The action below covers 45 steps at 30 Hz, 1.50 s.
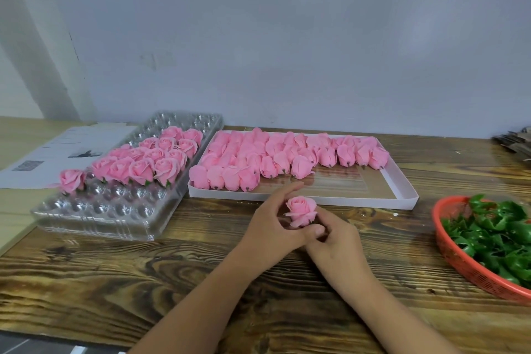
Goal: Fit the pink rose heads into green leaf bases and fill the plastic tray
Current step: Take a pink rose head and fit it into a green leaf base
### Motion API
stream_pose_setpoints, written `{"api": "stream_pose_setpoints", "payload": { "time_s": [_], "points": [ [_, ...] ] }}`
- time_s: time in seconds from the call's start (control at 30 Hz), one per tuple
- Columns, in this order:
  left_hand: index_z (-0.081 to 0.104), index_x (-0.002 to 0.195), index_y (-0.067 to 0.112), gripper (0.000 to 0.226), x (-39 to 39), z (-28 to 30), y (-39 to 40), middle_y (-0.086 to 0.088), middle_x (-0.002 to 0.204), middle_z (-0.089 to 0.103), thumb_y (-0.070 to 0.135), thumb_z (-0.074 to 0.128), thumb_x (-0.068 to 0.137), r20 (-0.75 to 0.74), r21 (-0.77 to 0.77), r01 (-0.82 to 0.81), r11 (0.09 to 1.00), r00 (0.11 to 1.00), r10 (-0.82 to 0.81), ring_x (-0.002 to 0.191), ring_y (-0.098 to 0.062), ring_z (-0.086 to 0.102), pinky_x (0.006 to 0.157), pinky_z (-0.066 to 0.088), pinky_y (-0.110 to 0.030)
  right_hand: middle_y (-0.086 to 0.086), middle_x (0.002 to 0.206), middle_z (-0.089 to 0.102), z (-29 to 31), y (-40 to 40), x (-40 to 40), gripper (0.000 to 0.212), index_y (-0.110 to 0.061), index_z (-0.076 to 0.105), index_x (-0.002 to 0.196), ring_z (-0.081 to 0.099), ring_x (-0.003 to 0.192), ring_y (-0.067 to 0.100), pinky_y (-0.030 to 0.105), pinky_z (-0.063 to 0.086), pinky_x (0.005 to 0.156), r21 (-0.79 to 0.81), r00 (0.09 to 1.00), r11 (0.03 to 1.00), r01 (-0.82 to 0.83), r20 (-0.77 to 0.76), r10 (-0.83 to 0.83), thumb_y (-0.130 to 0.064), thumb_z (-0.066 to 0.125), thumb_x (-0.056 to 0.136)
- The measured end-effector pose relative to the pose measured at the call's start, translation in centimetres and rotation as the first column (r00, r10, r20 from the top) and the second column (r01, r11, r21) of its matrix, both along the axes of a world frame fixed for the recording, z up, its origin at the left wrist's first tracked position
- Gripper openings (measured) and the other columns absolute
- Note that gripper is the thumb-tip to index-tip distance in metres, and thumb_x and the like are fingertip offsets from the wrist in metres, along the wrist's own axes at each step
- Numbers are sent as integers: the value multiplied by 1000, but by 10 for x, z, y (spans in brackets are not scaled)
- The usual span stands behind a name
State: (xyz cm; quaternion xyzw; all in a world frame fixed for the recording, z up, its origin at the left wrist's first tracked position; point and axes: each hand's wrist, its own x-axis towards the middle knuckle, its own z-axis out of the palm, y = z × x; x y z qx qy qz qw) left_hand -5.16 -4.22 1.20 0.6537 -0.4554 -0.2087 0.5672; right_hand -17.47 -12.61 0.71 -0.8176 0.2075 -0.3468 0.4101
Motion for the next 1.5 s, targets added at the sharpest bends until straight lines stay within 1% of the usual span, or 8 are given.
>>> {"api": "stream_pose_setpoints", "payload": {
  "time_s": [0.13,0.37,0.57,0.73,1.0,1.17,1.33,1.5],
  "points": [
    [58,125,50,66,4,0,-1,24,123,65,23,89,73,-25,-49,-54,997,998,52,116,0,63,99,55,-28,-17,83,74,-2,-2,1,41,-46,66,99,66,74,6,17,52,65,4,999,999,44,15,-44,-10,70,81],
    [60,128,43,68,6,0,1,24,122,67,16,90,73,-85,-40,-7,999,996,4,115,-3,66,96,54,-21,-19,80,72,-3,-3,1,38,-42,68,98,66,75,3,8,47,64,35,998,998,58,19,-59,-9,71,79],
    [56,134,40,74,7,-2,3,15,123,70,19,91,73,-155,-44,-19,999,988,12,113,-6,68,97,56,-28,-11,77,71,-5,-4,2,34,-43,69,96,64,69,7,17,52,63,63,997,996,67,33,-69,-12,73,82],
    [57,125,47,67,6,-4,3,18,116,73,27,92,71,-152,-28,-62,998,987,57,108,-2,69,91,55,-18,-10,74,70,-5,-5,2,29,-39,71,95,60,64,4,13,48,60,89,997,994,61,37,-65,-14,74,82],
    [59,125,41,62,8,-6,3,16,114,75,17,89,76,-163,-51,-70,996,985,61,106,-4,70,85,54,-15,-9,78,72,-1,-2,4,29,-39,71,99,62,66,10,23,52,63,132,1000,991,17,20,-20,-17,73,80],
    [60,123,41,60,9,-9,3,17,111,75,17,89,77,-150,-48,-87,995,986,79,105,-3,71,86,53,-14,-16,71,68,-5,-5,4,45,-31,67,108,62,67,4,8,46,63,67,998,997,48,-34,-45,2,68,77],
    [66,115,41,50,17,4,9,15,107,77,19,88,77,-126,-79,-138,987,984,127,100,-4,72,81,56,-16,-5,90,70,-11,-10,4,44,-19,64,116,62,77,4,10,47,70,124,996,989,75,-65,-67,5,67,80],
    [63,109,51,48,57,31,48,18,96,74,32,87,73,3,-91,-292,952,956,293,88,9,66,76,57,-15,-8,95,69,-16,-16,2,41,-28,59,116,61,86,-2,5,44,72,150,995,986,67,-87,-54,0,63,87]
  ]
}}
